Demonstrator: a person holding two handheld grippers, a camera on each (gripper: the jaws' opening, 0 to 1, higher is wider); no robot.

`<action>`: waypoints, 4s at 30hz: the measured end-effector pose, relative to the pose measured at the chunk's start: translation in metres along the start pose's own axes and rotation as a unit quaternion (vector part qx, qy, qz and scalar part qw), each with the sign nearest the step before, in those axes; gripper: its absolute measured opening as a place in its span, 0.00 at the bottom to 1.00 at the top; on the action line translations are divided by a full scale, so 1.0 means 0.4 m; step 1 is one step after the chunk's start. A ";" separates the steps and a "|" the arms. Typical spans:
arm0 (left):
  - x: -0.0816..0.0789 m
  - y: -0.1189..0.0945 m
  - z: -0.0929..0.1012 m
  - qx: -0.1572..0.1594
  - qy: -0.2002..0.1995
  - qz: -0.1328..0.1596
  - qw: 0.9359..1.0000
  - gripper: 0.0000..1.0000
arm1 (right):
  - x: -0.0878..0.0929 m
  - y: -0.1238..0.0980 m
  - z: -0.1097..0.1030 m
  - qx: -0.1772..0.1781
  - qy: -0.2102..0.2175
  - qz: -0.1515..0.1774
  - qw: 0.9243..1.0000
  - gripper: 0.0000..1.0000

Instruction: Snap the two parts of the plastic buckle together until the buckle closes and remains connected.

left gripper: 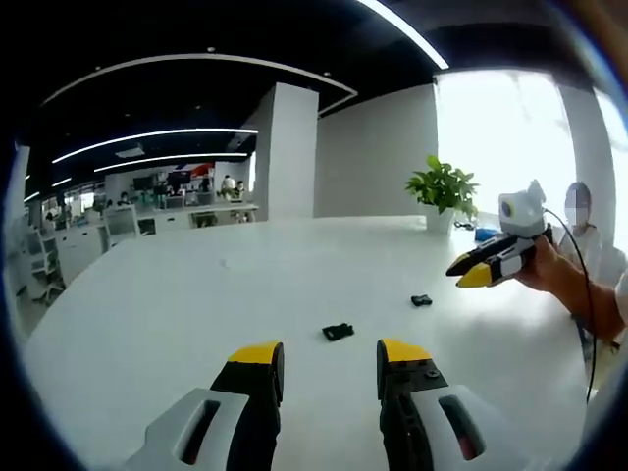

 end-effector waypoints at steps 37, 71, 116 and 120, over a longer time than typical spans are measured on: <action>0.009 0.076 -0.031 0.052 0.052 -0.067 0.995 0.35 | -0.022 0.032 0.013 -0.025 -0.013 -0.009 1.000 0.24; 0.034 0.138 -0.049 0.136 0.077 -0.100 0.983 0.34 | 0.004 0.048 0.010 -0.034 -0.008 -0.005 0.999 0.24; 0.038 0.195 -0.047 0.172 0.094 -0.133 0.972 0.28 | 0.025 0.069 0.005 -0.043 -0.015 -0.011 0.999 0.23; 0.034 0.203 -0.052 0.171 0.097 -0.134 0.971 0.28 | 0.024 0.068 0.006 -0.042 -0.017 -0.009 0.999 0.23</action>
Point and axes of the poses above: the point that each gripper's makers call its tool centre point, and the gripper's own axes: y roughly forward along the fingers, z roughly to its right, x roughly out of its underside, the point moved 3 cm from there along -y, roughly backward along the fingers, and after that the axes turned 11 degrees about x, right-handed, at the moved point
